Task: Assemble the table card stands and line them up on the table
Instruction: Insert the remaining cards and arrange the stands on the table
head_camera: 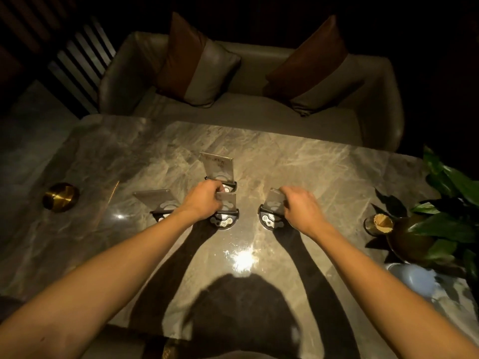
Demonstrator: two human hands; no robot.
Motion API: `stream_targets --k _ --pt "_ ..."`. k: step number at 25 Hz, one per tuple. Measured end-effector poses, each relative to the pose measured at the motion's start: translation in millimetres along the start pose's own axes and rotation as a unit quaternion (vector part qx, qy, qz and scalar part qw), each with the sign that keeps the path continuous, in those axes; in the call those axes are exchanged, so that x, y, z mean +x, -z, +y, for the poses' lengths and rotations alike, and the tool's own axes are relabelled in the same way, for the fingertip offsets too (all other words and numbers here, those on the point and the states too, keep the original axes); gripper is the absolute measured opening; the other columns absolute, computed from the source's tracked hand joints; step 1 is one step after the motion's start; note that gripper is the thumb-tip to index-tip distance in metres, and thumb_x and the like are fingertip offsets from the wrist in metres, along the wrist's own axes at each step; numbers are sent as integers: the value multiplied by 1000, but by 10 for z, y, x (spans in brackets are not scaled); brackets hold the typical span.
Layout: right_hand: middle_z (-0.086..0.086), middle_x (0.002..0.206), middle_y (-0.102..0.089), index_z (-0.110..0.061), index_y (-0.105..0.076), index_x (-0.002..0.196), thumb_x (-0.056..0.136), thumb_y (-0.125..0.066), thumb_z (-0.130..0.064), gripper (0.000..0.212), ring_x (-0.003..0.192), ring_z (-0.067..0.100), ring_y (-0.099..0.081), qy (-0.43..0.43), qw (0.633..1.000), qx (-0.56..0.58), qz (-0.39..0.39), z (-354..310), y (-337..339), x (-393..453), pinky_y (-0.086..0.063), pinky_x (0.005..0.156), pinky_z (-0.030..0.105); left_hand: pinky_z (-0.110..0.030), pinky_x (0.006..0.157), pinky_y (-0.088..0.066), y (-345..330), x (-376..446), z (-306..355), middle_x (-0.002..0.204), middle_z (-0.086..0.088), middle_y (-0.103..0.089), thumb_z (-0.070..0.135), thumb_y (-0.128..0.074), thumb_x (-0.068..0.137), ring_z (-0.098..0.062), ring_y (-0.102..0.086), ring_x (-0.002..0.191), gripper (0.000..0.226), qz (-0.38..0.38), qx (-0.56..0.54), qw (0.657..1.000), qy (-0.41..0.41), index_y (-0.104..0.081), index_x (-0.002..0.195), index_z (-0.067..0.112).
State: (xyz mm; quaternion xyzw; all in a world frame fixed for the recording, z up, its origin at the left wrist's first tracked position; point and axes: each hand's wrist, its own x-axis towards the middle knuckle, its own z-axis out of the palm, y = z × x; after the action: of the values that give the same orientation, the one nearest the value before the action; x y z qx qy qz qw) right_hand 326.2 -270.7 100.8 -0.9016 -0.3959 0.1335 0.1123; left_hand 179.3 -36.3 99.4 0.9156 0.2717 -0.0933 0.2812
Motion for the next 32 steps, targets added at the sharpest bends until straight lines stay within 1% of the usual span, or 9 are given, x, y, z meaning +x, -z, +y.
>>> stream_targets --k 4,7,11,14,17,20,22,26,32 --pt "11 93 -66 -13 -60 100 88 -61 -6 14 87 33 -61 11 999 26 -17 106 24 -13 -49 68 40 -36 73 -53 -45 -134 71 87 -1 -73 10 -68 81 -25 -66 86 15 28 -15 999 24 -72 90 22" --pt "11 92 -66 -14 -61 98 88 -59 -7 12 84 33 -62 -12 998 41 -44 87 75 18 -46 67 36 -41 79 -55 -73 -203 150 89 -2 -74 11 -65 87 -24 -66 88 15 20 -30 999 18 -74 93 23" --pt "6 88 -67 -20 -59 90 89 -59 -16 4 82 31 -62 -23 996 58 -62 90 155 -47 -42 66 34 -40 85 -54 -92 -214 248 99 2 -74 15 -67 89 -21 -65 95 20 9 -40 999 0 -74 103 28" --pt "1 85 -66 -24 -55 86 88 -60 -14 12 82 30 -63 -37 996 41 -65 111 196 -128 -40 65 32 -41 88 -54 -95 -161 300 102 4 -74 18 -67 89 -21 -66 98 20 5 -67 998 -2 -73 103 30" --pt "3 88 -69 -22 -59 90 85 -59 -9 15 84 30 -65 -43 996 38 -64 99 210 -181 -48 67 35 -42 87 -55 -67 -129 360 97 3 -72 14 -66 90 -19 -66 93 19 -2 -74 997 -20 -74 99 28" --pt "3 90 -70 -20 -62 94 87 -58 -13 11 85 29 -65 -52 996 46 -58 48 214 -250 -55 74 40 -42 84 -55 -77 -88 383 91 3 -73 14 -64 89 -19 -66 89 16 -6 -66 997 -46 -74 96 25" --pt "4 89 -70 -19 -63 94 89 -57 -16 8 84 29 -65 -51 996 58 -51 26 204 -290 -55 74 43 -42 86 -54 -116 -54 382 94 3 -73 15 -64 89 -20 -66 93 18 -15 -67 996 -56 -74 99 26" --pt "5 89 -70 -18 -64 93 88 -56 -10 12 84 29 -65 -67 995 57 -48 -15 211 -367 -55 72 44 -39 89 -53 -152 -14 411 104 1 -74 17 -66 91 -20 -66 100 23 -22 -75 995 -64 -74 111 26" --pt "5 96 -73 -19 -67 102 89 -59 -13 16 90 27 -67 -77 994 49 -56 -4 200 -416 -56 75 42 -32 81 -50 -210 25 444 101 0 -74 17 -64 93 -20 -66 96 20 -58 -78 991 -90 -75 107 24"
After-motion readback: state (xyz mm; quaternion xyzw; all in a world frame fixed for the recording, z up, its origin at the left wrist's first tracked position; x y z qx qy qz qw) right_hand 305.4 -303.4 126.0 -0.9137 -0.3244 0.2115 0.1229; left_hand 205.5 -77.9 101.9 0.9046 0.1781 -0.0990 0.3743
